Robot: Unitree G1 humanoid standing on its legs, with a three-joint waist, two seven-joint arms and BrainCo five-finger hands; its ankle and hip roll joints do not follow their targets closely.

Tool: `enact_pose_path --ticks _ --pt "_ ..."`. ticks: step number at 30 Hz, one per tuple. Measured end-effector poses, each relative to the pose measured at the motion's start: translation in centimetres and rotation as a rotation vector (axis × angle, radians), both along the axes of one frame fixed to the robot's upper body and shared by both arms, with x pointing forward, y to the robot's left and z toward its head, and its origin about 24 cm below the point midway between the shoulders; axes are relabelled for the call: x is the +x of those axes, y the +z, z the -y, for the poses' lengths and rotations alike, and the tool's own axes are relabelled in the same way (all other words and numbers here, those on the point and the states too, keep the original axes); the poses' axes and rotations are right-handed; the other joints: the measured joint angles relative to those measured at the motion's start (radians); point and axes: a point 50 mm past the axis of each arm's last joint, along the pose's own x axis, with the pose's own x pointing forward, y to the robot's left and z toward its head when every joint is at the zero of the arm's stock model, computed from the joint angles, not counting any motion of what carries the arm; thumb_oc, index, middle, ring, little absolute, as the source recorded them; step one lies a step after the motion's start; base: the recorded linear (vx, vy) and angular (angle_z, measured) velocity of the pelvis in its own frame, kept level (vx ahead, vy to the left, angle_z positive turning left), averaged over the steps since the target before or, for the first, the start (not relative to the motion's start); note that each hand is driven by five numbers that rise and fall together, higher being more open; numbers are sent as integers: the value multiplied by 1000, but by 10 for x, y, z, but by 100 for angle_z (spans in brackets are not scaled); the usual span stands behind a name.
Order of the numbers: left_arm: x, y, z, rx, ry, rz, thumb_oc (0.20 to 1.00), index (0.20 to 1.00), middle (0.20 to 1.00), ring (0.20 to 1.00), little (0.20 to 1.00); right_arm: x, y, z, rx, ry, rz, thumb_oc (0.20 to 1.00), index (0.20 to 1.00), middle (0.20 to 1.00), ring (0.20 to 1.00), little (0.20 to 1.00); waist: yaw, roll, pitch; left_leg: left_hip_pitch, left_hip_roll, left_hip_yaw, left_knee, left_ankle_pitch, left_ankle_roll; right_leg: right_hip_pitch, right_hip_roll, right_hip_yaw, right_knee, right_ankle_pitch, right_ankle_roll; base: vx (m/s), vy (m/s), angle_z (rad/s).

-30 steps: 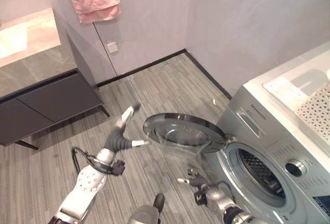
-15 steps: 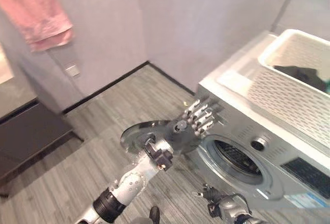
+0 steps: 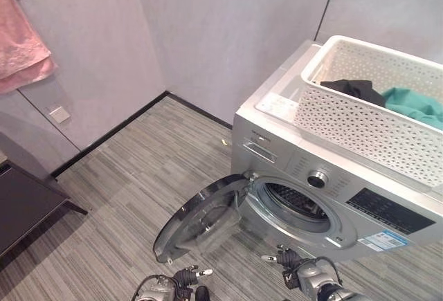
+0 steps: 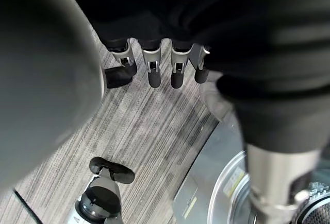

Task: Grab the laundry basket,head to the washer,open it,put in the laundry and shut it.

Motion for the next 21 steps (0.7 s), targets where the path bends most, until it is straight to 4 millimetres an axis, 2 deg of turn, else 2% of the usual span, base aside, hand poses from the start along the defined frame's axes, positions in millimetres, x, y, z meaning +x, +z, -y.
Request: enact_pose_path --ticks 1,3,5,6,8,12,17,21 --pt "4 0 -7 58 43 -9 1000 1000 1000 1000 1000 -8 -3 1 -2 -7 -22 1000 1000 1000 1000 1000 4 -1 -2 2 6 3 0 0 -1 3 8 -1 -5 0 -1 -20 -65 -4" --pt "38 14 -12 127 57 131 1000 1000 1000 1000 1000 -24 -9 4 -16 -47 -57 1000 1000 1000 1000 1000 13 -3 -4 -17 11 -23 4 6 -9 12 21 -26 -18 -1 -2 -17 -46 27" --pt "47 19 -16 170 88 190 1000 1000 1000 1000 1000 -28 -10 3 -4 -60 -52 1000 1000 1000 1000 1000 15 -6 -5 -29 14 -26 3 12 -12 7 25 -35 -22 -2 -3 -9 -17 19" --pt "55 24 -29 218 107 223 1000 1000 1000 1000 1000 -32 -11 2 0 -59 -49 1000 1000 1000 1000 1000 7 -6 -5 -27 13 -23 1 11 -12 5 24 -32 -23 -2 -3 -30 -8 -5" --pt "68 33 -49 284 127 266 1000 1000 1000 1000 1000 -26 -8 -1 13 -50 -14 1000 1000 1000 1000 1000 -7 -7 -6 -33 12 -14 -1 12 -12 -9 21 -25 -23 0 0 -32 -9 -15" --pt "87 46 -58 331 153 339 1000 1000 1000 1000 1000 -28 -8 0 9 -55 -11 1000 1000 1000 1000 1000 -11 -16 -13 -52 13 9 -2 12 -13 -44 21 -3 -23 3 1 -9 -9 -14" --pt "94 51 -59 345 134 391 1000 1000 1000 1000 1000 -34 -9 14 -30 -82 -20 1000 1000 1000 1000 1000 -33 -29 -22 -55 10 10 -2 12 -13 -44 19 -6 -25 5 -1 1 -1 1" --pt "78 45 -68 355 170 366 1000 1000 1000 1000 1000 -52 -11 34 -47 -210 -54 1000 1000 1000 1000 1000 -32 -23 -26 -41 3 12 -10 12 -13 -38 11 -3 -25 6 2 8 0 -1"
